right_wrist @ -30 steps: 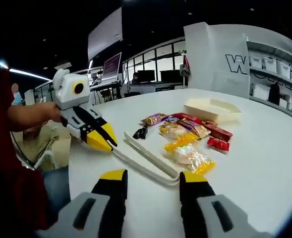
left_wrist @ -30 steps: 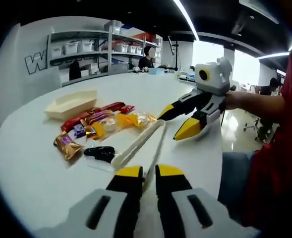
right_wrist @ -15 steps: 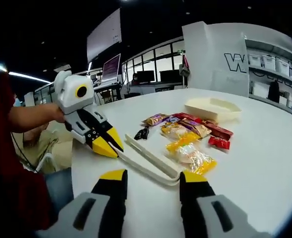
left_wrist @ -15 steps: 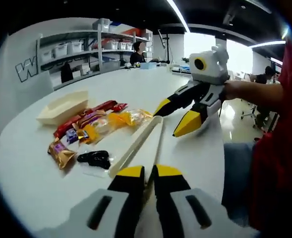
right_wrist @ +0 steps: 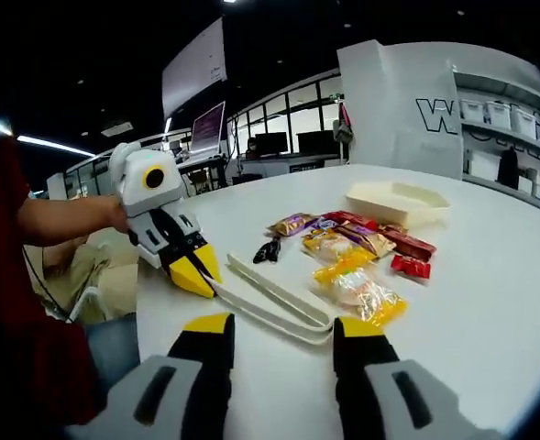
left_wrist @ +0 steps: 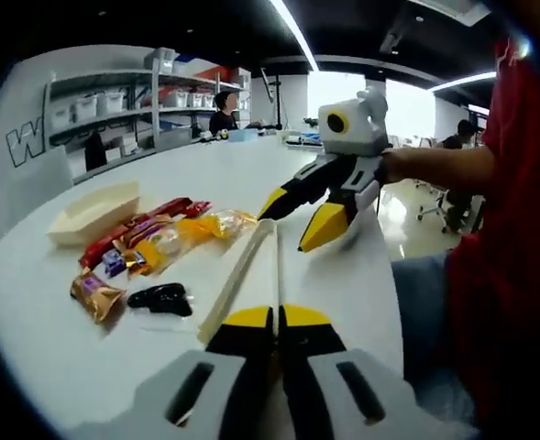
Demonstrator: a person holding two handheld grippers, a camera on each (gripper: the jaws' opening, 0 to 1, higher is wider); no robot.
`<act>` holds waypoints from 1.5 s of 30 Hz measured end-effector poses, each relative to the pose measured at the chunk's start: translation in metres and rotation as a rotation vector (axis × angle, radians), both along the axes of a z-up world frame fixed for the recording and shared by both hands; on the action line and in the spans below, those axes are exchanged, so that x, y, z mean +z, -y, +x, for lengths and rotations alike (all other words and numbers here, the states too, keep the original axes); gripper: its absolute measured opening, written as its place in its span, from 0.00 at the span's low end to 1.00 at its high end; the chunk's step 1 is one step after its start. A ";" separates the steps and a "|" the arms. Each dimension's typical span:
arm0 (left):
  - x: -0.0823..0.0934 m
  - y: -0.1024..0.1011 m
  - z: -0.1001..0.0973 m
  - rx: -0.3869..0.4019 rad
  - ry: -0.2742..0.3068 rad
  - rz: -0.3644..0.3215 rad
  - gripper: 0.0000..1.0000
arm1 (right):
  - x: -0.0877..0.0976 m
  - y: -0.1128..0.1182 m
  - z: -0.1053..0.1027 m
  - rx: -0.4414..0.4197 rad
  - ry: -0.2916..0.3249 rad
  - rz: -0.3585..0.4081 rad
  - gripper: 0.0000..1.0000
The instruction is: Place the target food into the container with the food tongs after gripping and lifting it, then release it inside without dropping or visibly crushing the food.
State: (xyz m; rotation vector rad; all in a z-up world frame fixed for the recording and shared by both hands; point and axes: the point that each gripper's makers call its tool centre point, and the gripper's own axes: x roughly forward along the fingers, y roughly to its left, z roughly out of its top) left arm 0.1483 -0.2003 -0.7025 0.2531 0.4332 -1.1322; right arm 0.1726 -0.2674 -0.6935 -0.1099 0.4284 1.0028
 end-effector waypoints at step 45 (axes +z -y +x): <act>0.124 0.058 -0.073 -0.323 -0.097 -0.468 0.02 | 0.124 -0.039 -0.077 0.306 -0.008 0.448 0.37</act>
